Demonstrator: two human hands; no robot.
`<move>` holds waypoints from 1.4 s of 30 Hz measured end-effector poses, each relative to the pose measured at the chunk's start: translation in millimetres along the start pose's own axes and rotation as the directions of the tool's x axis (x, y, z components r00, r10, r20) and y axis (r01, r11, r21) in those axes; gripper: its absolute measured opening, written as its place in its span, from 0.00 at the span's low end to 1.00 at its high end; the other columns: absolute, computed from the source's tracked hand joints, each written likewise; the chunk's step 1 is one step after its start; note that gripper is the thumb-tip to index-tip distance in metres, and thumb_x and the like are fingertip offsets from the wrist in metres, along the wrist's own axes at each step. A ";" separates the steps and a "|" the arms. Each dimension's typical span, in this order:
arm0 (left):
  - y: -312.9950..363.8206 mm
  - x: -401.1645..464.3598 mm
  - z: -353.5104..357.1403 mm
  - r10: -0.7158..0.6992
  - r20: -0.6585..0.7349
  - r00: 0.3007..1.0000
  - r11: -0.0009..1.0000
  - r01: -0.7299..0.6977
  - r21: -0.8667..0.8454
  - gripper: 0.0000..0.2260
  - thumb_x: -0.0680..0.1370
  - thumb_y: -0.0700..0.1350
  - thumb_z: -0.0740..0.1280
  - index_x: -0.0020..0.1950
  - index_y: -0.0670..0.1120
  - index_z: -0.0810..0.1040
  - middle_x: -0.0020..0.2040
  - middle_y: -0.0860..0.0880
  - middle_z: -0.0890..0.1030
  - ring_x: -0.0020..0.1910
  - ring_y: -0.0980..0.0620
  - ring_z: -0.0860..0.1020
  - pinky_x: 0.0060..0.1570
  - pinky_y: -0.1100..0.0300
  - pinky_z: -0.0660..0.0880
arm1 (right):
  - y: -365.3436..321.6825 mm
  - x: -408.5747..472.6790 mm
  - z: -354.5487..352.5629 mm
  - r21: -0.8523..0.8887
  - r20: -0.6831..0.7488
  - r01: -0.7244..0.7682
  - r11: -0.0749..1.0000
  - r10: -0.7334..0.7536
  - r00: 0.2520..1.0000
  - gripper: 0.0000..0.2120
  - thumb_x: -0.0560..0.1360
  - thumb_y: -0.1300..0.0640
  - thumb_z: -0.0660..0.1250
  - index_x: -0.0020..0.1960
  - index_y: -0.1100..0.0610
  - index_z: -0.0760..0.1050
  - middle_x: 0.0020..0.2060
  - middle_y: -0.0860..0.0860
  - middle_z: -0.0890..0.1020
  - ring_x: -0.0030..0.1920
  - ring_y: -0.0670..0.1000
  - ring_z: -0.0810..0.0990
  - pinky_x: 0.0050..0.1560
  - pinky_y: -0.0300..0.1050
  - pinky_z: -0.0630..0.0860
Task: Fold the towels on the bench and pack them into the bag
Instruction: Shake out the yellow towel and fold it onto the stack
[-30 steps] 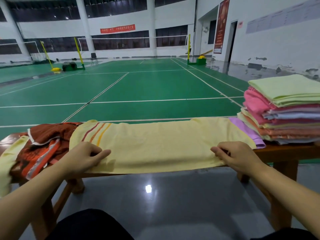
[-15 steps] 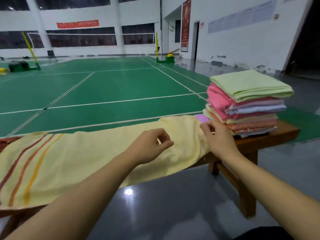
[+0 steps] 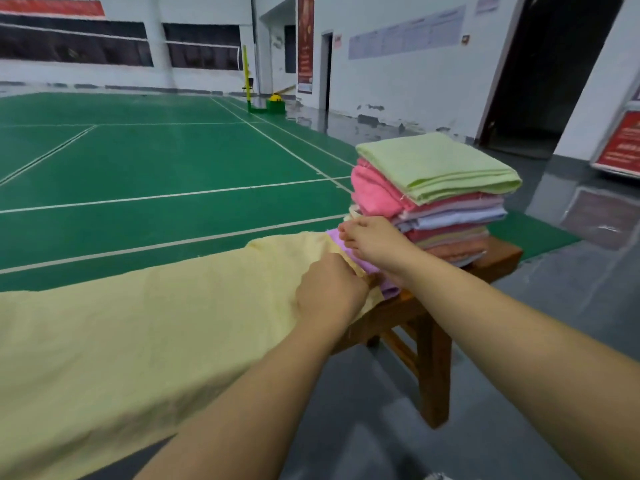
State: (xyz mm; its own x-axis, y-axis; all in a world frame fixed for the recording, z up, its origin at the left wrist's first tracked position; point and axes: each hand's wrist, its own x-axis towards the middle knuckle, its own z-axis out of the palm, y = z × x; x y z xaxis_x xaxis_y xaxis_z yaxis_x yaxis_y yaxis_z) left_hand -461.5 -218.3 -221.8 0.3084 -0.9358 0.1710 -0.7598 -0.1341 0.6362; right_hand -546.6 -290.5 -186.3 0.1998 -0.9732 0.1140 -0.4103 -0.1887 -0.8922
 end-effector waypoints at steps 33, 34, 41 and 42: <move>-32.0 27.0 -28.5 -0.110 0.426 0.898 0.609 0.399 -0.685 0.07 0.79 0.40 0.72 0.56 0.42 0.81 0.45 0.45 0.81 0.35 0.52 0.80 0.47 0.56 0.83 | -11.2 131.2 50.9 -0.506 0.064 -0.046 0.862 0.090 0.994 0.16 0.73 0.45 0.76 0.49 0.58 0.84 0.40 0.53 0.85 0.34 0.50 0.78 0.36 0.41 0.75; -33.0 26.3 -29.5 -0.111 0.433 0.895 0.585 0.411 -0.699 0.06 0.79 0.40 0.72 0.56 0.42 0.82 0.46 0.45 0.81 0.36 0.52 0.80 0.44 0.58 0.82 | -12.1 131.8 48.8 -0.437 0.050 -0.048 0.898 0.077 0.996 0.14 0.73 0.46 0.77 0.49 0.57 0.84 0.39 0.52 0.84 0.33 0.49 0.77 0.35 0.40 0.74; -38.9 18.1 -51.5 -0.090 0.500 0.862 0.352 0.497 -0.793 0.09 0.80 0.36 0.68 0.60 0.40 0.81 0.47 0.44 0.80 0.39 0.52 0.78 0.33 0.64 0.77 | -17.4 124.4 52.6 0.114 0.058 -0.097 0.989 0.091 0.994 0.07 0.70 0.64 0.78 0.44 0.56 0.83 0.42 0.58 0.85 0.40 0.54 0.81 0.44 0.48 0.79; -40.8 16.0 -55.7 -0.082 0.503 0.861 0.323 0.500 -0.804 0.11 0.80 0.35 0.67 0.61 0.40 0.80 0.49 0.43 0.81 0.40 0.52 0.79 0.33 0.63 0.78 | -20.6 122.8 53.8 0.178 0.064 -0.101 0.979 0.091 0.994 0.07 0.71 0.65 0.77 0.46 0.57 0.84 0.42 0.58 0.85 0.40 0.54 0.81 0.44 0.47 0.80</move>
State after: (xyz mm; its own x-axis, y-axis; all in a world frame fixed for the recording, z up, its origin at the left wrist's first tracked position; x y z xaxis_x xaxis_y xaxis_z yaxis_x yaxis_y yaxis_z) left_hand -393.8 -209.7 -203.2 0.0396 -0.9583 -0.2830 0.3689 -0.2492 0.8954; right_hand -465.8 -399.1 -177.5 0.2187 -0.9758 0.0043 -0.2634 -0.0633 -0.9626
